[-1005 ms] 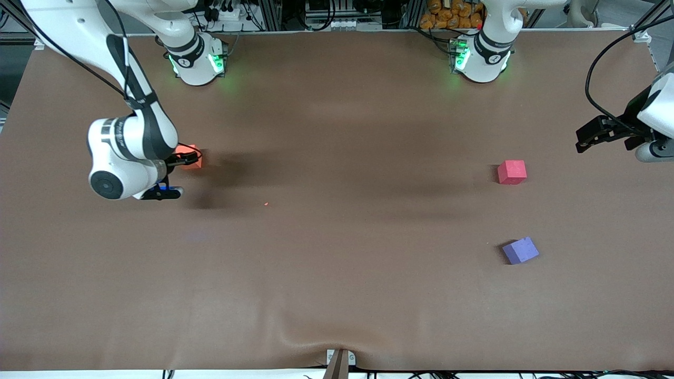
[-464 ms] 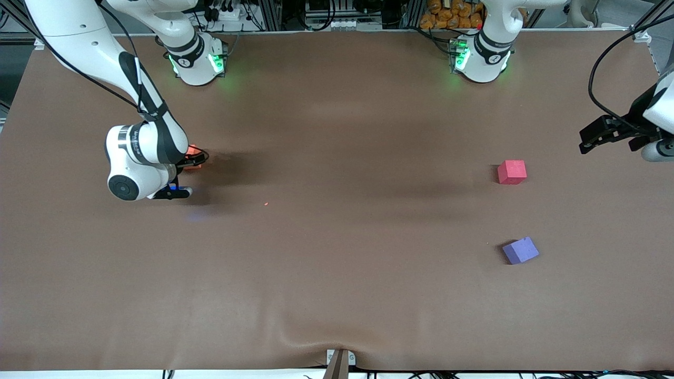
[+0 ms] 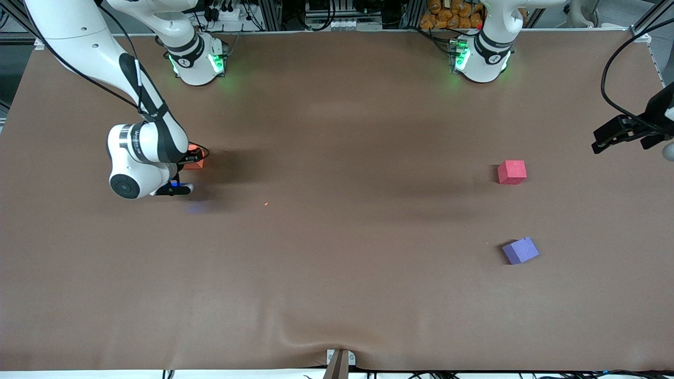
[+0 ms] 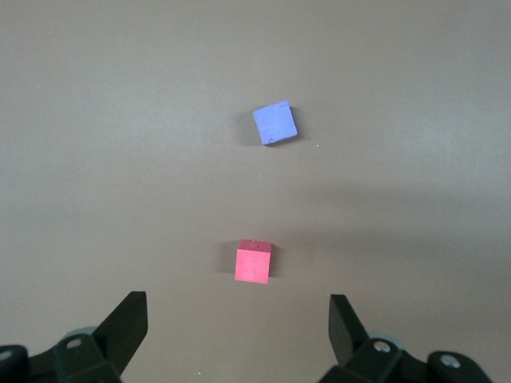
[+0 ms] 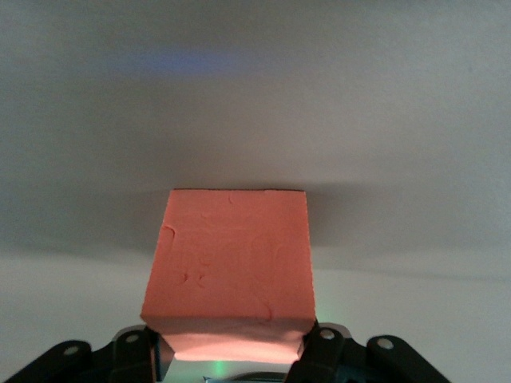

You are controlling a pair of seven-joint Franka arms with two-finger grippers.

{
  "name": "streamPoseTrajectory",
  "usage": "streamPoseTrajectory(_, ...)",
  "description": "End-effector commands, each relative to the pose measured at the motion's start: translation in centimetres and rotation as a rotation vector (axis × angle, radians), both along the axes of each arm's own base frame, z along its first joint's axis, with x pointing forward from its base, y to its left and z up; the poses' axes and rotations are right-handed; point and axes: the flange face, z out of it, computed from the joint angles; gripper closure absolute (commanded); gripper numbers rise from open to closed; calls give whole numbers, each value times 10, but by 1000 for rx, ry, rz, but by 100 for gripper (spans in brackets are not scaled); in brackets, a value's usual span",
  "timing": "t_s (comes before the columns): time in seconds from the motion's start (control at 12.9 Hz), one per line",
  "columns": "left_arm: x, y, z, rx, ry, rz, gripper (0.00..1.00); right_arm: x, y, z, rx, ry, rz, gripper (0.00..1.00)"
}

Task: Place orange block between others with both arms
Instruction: 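Carry the orange cube with the right gripper to the table middle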

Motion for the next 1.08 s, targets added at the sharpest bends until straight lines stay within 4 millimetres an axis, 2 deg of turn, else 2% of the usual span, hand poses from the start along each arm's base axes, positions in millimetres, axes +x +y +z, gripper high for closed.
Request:
streamPoseTrajectory(0.0, -7, 2, 7, -20, 2, -11, 0, 40, 21, 31, 82, -104, 15, 94)
streamPoseTrajectory(0.15, -8, 1, 8, -20, 2, -13, 0, 83, 79, 71, 129, -223, 68, 94)
streamPoseTrajectory(0.23, -8, 1, 8, -20, 3, -13, 0, 103, 101, 86, 158, -269, 68, 94)
streamPoseTrajectory(0.39, -8, 1, 5, -20, 9, -13, 0, 145, 140, 95, 223, -332, 60, 94)
streamPoseTrajectory(0.54, -7, -1, 4, -20, 11, -16, 0, 173, 190, 83, 263, -369, 67, 94)
streamPoseTrajectory(0.7, -7, -1, 3, -20, 12, -16, 0, 196, 250, 74, 251, -445, 45, 94)
streamPoseTrajectory(0.85, -7, -1, 2, -20, 14, -16, 0, 203, 299, 65, 242, -504, 5, 94)
streamPoseTrajectory(1.0, -7, 0, 2, -20, 15, -14, 0, 202, 326, 57, 235, -519, -27, 95)
